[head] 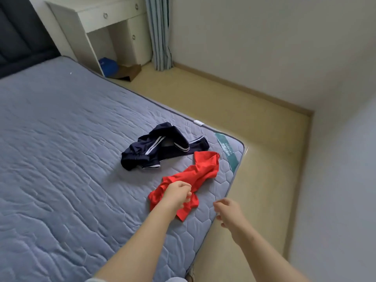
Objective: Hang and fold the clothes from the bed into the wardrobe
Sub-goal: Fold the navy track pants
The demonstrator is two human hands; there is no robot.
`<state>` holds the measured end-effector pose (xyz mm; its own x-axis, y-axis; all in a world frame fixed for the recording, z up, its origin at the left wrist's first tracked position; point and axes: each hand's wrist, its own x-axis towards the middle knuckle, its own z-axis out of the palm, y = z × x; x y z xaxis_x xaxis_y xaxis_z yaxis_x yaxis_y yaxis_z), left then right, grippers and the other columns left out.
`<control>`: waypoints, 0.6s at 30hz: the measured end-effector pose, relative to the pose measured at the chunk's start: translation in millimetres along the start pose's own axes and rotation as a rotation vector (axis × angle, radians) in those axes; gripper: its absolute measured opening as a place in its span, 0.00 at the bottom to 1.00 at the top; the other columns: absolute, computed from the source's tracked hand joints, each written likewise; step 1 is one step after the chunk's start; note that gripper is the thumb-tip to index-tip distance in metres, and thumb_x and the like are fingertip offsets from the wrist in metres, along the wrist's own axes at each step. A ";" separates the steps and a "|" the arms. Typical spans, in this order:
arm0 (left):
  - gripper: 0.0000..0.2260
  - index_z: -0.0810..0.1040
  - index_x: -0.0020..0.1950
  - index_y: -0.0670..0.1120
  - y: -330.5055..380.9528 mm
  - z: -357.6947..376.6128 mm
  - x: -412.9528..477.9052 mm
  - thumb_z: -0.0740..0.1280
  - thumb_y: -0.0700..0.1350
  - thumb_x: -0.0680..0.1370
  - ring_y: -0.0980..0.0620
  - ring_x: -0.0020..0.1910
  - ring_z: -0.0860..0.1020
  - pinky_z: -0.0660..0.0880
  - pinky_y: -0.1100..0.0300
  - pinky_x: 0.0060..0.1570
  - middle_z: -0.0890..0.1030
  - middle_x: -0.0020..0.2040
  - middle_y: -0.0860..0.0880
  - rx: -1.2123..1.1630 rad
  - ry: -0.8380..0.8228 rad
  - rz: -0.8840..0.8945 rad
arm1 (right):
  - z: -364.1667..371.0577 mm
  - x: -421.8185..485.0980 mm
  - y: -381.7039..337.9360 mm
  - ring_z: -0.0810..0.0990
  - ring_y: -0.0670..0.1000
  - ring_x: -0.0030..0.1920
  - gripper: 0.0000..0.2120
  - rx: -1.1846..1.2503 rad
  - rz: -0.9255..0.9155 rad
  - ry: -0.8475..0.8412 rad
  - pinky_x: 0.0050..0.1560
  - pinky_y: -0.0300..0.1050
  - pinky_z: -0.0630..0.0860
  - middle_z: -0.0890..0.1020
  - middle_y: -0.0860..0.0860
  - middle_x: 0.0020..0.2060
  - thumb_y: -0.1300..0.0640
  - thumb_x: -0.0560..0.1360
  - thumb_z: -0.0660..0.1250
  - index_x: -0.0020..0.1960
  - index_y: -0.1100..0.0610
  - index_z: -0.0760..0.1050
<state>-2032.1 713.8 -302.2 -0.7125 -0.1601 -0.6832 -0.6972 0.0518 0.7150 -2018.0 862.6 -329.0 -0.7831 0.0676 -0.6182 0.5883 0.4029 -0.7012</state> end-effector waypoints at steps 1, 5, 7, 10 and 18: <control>0.07 0.73 0.45 0.49 8.5 -1.4 10.2 0.57 0.40 0.79 0.55 0.32 0.71 0.62 0.64 0.31 0.74 0.36 0.51 -0.008 0.003 0.002 | -1.1 12.0 -12.7 0.70 0.52 0.39 0.07 -0.014 -0.007 -0.010 0.40 0.42 0.64 0.73 0.54 0.37 0.63 0.75 0.59 0.44 0.64 0.75; 0.09 0.71 0.42 0.50 33.4 -13.4 43.6 0.57 0.40 0.79 0.56 0.31 0.71 0.61 0.64 0.30 0.73 0.36 0.52 -0.018 0.039 -0.046 | 4.1 51.6 -50.7 0.71 0.52 0.40 0.07 -0.028 -0.012 -0.081 0.42 0.42 0.65 0.74 0.52 0.36 0.63 0.75 0.59 0.40 0.56 0.72; 0.09 0.72 0.42 0.50 39.1 -24.3 60.5 0.57 0.40 0.78 0.56 0.31 0.70 0.61 0.64 0.30 0.73 0.35 0.52 -0.058 0.093 -0.062 | 10.7 68.5 -65.8 0.71 0.52 0.39 0.07 -0.053 -0.009 -0.133 0.41 0.42 0.66 0.73 0.51 0.34 0.63 0.75 0.59 0.40 0.56 0.72; 0.07 0.73 0.43 0.49 45.2 -34.4 90.2 0.58 0.41 0.78 0.56 0.31 0.71 0.63 0.63 0.31 0.74 0.34 0.52 -0.111 0.192 -0.113 | 15.6 104.4 -87.9 0.71 0.50 0.34 0.08 -0.094 -0.018 -0.202 0.34 0.39 0.66 0.73 0.51 0.32 0.63 0.76 0.59 0.40 0.55 0.73; 0.08 0.73 0.41 0.49 56.9 -26.2 184.7 0.58 0.40 0.77 0.55 0.29 0.71 0.63 0.64 0.28 0.75 0.33 0.51 -0.275 0.383 -0.291 | 38.8 226.0 -132.9 0.71 0.52 0.34 0.06 -0.325 0.027 -0.435 0.31 0.39 0.64 0.72 0.53 0.31 0.63 0.75 0.58 0.42 0.58 0.73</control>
<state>-2201.3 661.3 -383.8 -0.3779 -0.4795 -0.7920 -0.7780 -0.2993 0.5524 -2265.4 788.9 -389.3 -0.5724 -0.2747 -0.7726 0.4600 0.6724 -0.5799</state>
